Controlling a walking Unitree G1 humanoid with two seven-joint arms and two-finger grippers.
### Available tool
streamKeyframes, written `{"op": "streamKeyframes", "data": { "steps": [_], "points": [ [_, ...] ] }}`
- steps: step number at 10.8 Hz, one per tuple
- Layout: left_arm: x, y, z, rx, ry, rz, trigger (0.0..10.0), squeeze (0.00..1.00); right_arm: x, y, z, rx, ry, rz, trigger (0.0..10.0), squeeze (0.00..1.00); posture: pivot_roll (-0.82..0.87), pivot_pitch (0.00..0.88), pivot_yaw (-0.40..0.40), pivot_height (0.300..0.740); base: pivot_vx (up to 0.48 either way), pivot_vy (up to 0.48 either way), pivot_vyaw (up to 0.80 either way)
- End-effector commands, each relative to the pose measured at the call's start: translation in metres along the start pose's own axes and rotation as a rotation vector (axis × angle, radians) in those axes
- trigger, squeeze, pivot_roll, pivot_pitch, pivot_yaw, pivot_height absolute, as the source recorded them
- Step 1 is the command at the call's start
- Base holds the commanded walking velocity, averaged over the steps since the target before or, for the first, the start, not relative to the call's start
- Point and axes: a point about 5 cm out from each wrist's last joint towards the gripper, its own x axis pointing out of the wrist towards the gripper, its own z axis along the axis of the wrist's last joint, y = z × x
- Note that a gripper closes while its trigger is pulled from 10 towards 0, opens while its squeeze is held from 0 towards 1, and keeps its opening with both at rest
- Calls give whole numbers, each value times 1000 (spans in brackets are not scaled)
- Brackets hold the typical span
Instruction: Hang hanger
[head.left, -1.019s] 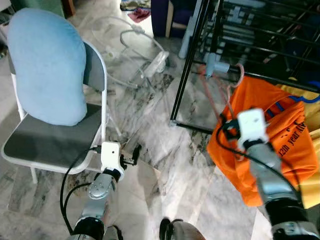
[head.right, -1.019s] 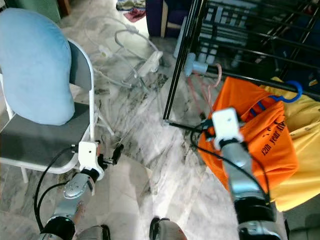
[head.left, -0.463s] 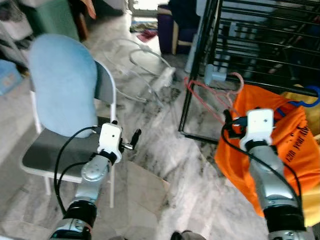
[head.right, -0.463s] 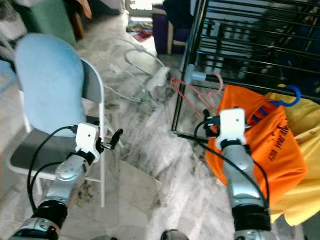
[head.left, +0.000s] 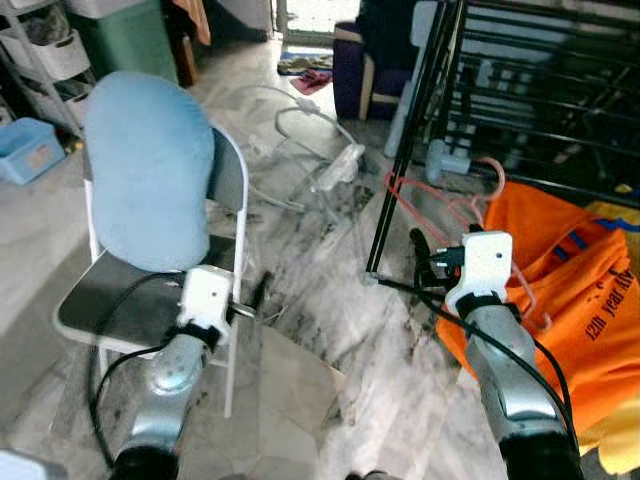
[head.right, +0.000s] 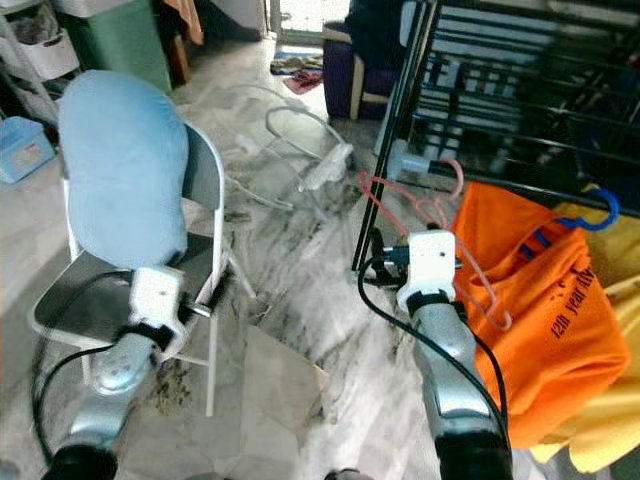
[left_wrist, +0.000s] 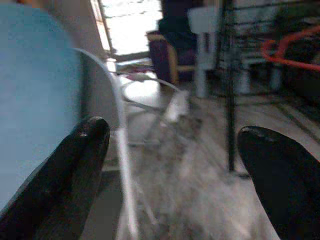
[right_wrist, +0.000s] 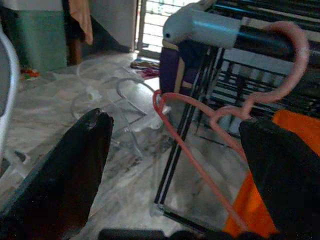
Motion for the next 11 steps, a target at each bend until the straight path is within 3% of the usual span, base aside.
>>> {"op": "streamKeyframes", "data": {
  "steps": [1,3,5,7,11],
  "points": [
    [-7,4,-2,7,6,44,10000,0,-5,-6,-1,13,12,-28,10000,0,-3,35,-38,740,0,0,0],
    [-14,11,-2,27,12,97,10000,0,-12,-2,-10,24,34,6,10000,0,5,42,-40,740,0,0,0],
    [-5,9,12,67,-13,92,10000,0,-16,0,-18,25,72,10,10000,0,-6,54,-32,740,0,0,0],
    [-4,4,8,57,4,84,10000,0,-21,2,-24,30,95,6,10000,0,-19,59,-37,740,0,0,-788],
    [-4,-7,3,57,39,34,10000,0,-24,0,-29,41,122,-18,10000,0,-22,68,-40,740,-294,0,-741]
  ]
}}
